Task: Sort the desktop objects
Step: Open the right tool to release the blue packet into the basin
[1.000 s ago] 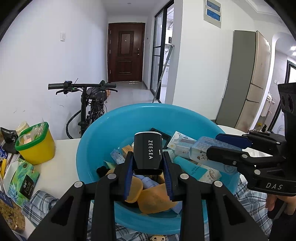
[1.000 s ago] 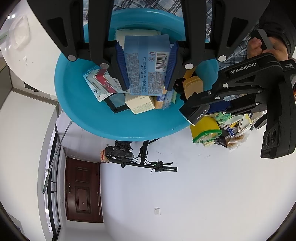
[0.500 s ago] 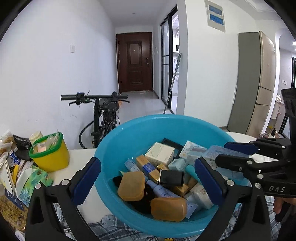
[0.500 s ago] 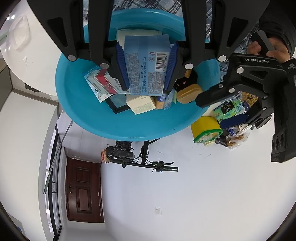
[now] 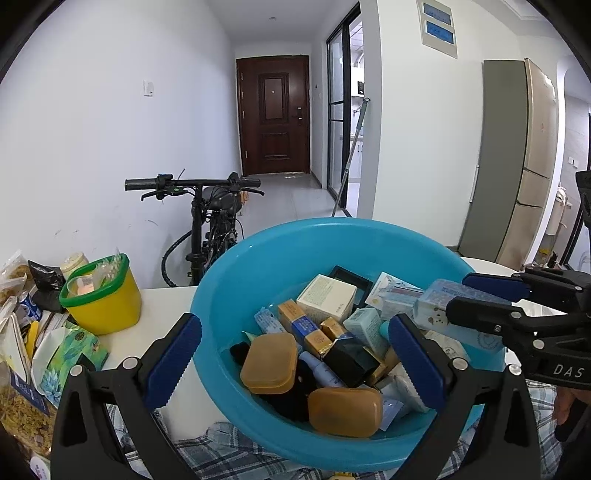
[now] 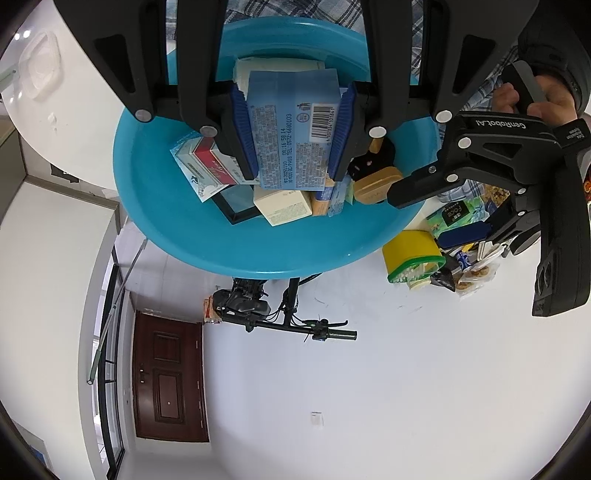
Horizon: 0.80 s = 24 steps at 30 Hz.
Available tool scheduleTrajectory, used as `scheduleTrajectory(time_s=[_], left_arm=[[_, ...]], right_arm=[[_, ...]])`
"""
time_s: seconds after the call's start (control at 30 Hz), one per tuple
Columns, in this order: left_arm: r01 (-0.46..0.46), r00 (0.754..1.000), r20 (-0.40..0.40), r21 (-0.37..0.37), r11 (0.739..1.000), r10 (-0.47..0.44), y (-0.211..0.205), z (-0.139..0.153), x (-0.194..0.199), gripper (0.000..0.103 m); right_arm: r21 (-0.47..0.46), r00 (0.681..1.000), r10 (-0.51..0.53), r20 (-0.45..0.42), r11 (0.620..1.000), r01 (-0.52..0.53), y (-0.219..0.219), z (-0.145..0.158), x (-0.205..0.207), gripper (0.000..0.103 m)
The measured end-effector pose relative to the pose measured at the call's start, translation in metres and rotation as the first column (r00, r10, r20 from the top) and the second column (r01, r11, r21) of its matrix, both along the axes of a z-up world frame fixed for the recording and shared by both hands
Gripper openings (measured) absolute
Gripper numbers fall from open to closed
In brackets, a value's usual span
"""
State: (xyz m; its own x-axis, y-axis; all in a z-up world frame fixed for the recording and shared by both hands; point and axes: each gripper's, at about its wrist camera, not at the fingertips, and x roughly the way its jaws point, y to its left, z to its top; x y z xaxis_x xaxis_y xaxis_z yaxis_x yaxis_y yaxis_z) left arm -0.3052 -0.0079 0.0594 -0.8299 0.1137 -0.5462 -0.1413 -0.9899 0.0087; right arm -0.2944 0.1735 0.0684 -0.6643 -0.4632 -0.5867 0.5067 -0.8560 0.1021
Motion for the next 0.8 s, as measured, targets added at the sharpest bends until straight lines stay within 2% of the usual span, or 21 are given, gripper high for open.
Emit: scheduleTrajectory(time_s=[0.47,0.8], left_arm=[[0.016,1.0,0.016,0.02,1.0,-0.016,0.001,-0.002,-0.001,0.103],[0.017,1.0,0.024,0.001,1.0,-0.017,0.004,-0.005,-0.002,0.103]], right_arm=[[-0.01,0.999,-0.032,-0.011,0.999,0.032,0.008,0.003,-0.001,0.038],[-0.022,0.999,-0.037,-0.007,0.999,0.037,0.012,0.002,-0.002,0.038]])
